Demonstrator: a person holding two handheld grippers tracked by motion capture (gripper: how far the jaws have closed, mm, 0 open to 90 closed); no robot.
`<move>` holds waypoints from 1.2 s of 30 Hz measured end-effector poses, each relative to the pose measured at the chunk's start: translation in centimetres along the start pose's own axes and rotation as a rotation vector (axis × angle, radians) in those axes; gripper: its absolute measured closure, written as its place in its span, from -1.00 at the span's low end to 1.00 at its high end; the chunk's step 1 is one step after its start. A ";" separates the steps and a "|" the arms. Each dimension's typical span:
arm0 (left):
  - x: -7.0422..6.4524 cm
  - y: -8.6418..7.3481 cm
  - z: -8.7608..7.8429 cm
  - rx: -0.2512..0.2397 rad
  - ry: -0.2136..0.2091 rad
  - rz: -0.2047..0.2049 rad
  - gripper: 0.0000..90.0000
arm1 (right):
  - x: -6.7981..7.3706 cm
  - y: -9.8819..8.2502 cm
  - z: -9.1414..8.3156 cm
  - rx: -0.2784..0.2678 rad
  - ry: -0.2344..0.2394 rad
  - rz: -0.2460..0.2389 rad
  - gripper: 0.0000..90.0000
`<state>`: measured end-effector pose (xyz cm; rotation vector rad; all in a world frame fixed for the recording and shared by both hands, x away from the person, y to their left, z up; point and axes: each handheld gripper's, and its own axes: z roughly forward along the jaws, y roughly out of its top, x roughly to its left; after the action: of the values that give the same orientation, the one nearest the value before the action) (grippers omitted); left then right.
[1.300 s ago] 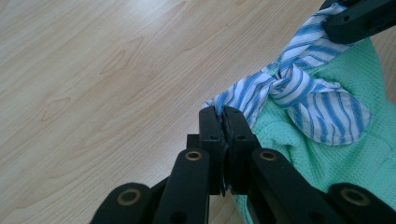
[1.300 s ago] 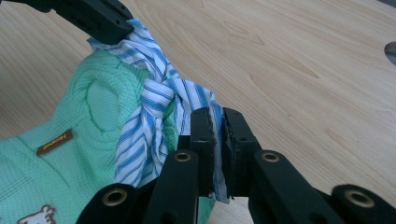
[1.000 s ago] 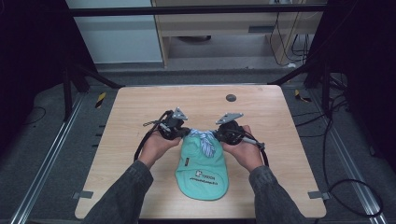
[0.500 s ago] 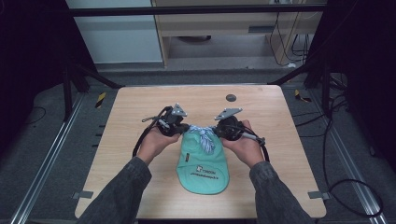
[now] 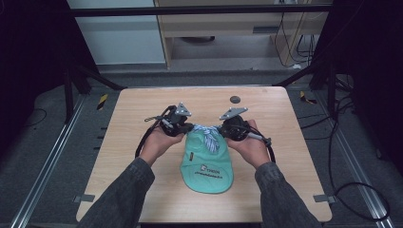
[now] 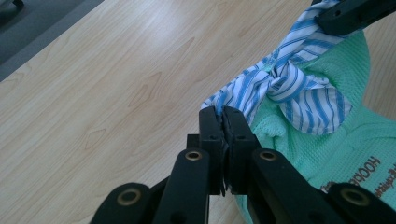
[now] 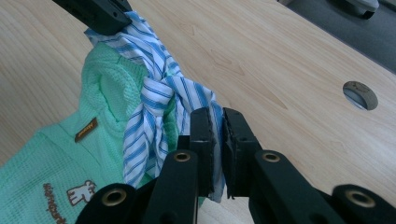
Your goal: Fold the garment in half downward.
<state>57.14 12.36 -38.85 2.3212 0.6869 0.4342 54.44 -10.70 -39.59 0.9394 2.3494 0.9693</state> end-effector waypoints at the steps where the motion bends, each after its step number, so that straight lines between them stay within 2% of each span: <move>1: 0.0 0.0 0.0 0.002 0.001 0.002 0.96 | 0.0 0.0 0.0 0.000 -0.001 -0.001 0.86; 28: 0.2 1.8 -0.5 -0.004 0.031 0.034 0.95 | -0.8 0.9 -0.8 -0.017 -0.025 0.002 0.86; 36: 0.2 1.8 -0.5 -0.008 0.035 0.032 0.95 | -1.0 1.2 -0.6 -0.011 -0.032 -0.005 0.86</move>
<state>57.71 11.63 -37.23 2.3245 0.6644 0.4924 55.25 -11.10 -38.16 0.9370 2.3167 0.9577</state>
